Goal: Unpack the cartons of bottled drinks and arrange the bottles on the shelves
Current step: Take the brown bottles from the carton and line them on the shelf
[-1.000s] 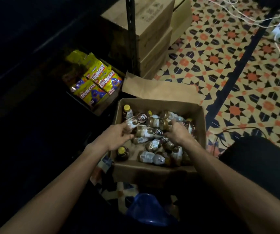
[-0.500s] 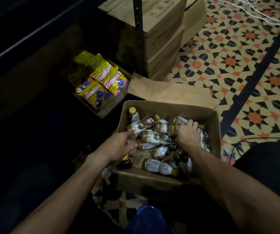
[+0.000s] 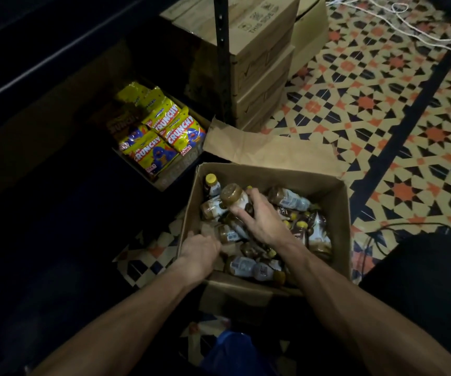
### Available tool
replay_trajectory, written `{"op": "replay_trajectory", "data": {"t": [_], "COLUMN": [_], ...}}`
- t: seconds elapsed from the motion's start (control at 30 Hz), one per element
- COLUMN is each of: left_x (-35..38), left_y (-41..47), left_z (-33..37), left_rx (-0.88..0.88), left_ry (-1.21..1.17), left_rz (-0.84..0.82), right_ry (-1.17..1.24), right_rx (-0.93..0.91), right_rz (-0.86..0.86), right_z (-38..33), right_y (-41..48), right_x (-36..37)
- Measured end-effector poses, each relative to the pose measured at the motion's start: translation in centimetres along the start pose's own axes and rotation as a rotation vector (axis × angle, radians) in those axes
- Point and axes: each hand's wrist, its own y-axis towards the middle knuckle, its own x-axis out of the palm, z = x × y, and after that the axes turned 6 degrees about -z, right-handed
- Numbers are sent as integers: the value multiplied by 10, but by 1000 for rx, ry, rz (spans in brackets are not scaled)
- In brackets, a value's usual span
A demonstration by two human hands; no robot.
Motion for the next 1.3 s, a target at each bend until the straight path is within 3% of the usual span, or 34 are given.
{"op": "replay_trajectory", "data": {"t": [0.23, 0.53, 0.73, 0.87, 1.0, 1.3], "left_x": [-23, -158, -269, -329, -371, -439], "left_y": [-47, -187, -325, -406, -472, -579], "left_z": [-25, -57, -82, -94, -101, -134], "left_rx": [9, 38, 5, -18, -4, -4], "left_ry": [-399, -674, -682, -672, -629, -511], "left_rz": [102, 258, 361, 455, 544, 704], "right_ry": [301, 526, 454, 394, 394, 506], "right_rx": [318, 391, 334, 270, 215, 87], "right_rz": [44, -64, -176, -140, -68, -106], "right_z": [-34, -168, -293, -376, -436, -544], "right_y": [-26, -97, -162, -201, -222, -246], "right_x": [-35, -148, -241, -302, -345, -394]}}
